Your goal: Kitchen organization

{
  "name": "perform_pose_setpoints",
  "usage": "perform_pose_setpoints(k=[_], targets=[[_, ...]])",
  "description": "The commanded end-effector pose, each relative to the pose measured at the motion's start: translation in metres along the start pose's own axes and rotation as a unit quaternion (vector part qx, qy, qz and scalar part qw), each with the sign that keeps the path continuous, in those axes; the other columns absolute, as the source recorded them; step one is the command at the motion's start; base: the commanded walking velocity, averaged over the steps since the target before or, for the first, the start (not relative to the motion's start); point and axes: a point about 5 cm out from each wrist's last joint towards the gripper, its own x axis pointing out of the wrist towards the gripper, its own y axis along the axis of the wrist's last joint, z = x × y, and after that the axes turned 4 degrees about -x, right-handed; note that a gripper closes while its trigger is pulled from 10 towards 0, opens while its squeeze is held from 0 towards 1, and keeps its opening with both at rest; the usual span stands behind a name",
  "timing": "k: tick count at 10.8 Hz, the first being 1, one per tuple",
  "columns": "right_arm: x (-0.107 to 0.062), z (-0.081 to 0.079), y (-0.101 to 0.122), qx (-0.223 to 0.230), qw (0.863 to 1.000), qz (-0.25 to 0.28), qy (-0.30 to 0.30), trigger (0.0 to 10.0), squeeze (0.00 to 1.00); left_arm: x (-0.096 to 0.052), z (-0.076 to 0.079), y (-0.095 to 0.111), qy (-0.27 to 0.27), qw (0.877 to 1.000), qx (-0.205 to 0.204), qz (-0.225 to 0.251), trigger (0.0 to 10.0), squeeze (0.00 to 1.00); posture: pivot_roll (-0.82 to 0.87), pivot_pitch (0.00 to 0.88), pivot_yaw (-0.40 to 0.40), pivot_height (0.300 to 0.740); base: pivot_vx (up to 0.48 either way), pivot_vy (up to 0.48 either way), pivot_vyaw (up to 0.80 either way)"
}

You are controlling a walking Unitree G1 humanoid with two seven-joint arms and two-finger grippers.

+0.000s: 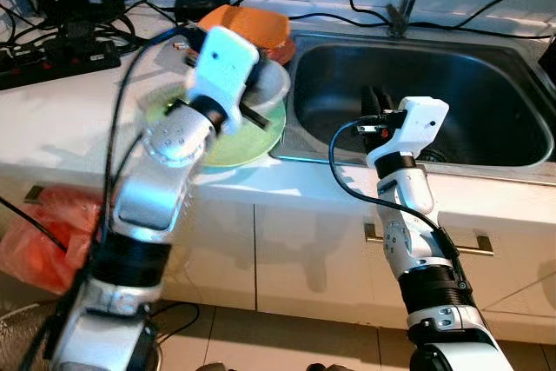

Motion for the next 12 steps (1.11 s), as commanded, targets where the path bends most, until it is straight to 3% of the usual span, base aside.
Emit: perform_pose_setpoints(k=[1,3,7,10,12], targets=[[0.000,-0.001,-0.002,0.006,1.000,-0.007,0.003,10.0,0.00,0.000,-0.008,-0.005,0.024,0.999,-0.007,-0.022,10.0,0.00,0.17,0.063,-0.013,0.740,0.000,0.000,0.00],[0.000,-0.001,-0.003,0.007,1.000,-0.008,0.003,10.0,0.00,-0.001,-0.023,0.008,0.052,0.997,-0.057,-0.002,10.0,0.00,0.17,0.063,-0.013,0.740,0.000,0.000,0.00],[0.000,-0.002,-0.003,0.007,1.000,-0.009,0.005,10.0,0.00,-0.003,-0.029,0.032,0.031,0.985,-0.163,0.046,10.0,0.00,0.18,0.062,-0.014,0.740,0.000,0.000,0.00],[0.000,-0.002,-0.004,0.008,1.000,-0.010,0.005,10.0,0.00,-0.007,-0.040,0.045,0.040,0.985,-0.159,0.061,10.0,0.00,0.18,0.063,-0.015,0.740,0.000,0.000,0.00],[0.000,-0.002,-0.004,0.009,1.000,-0.011,0.006,10.0,0.00,-0.010,-0.040,0.061,0.044,0.982,-0.156,0.099,10.0,0.00,0.18,0.064,-0.015,0.740,0.000,0.000,0.00]])
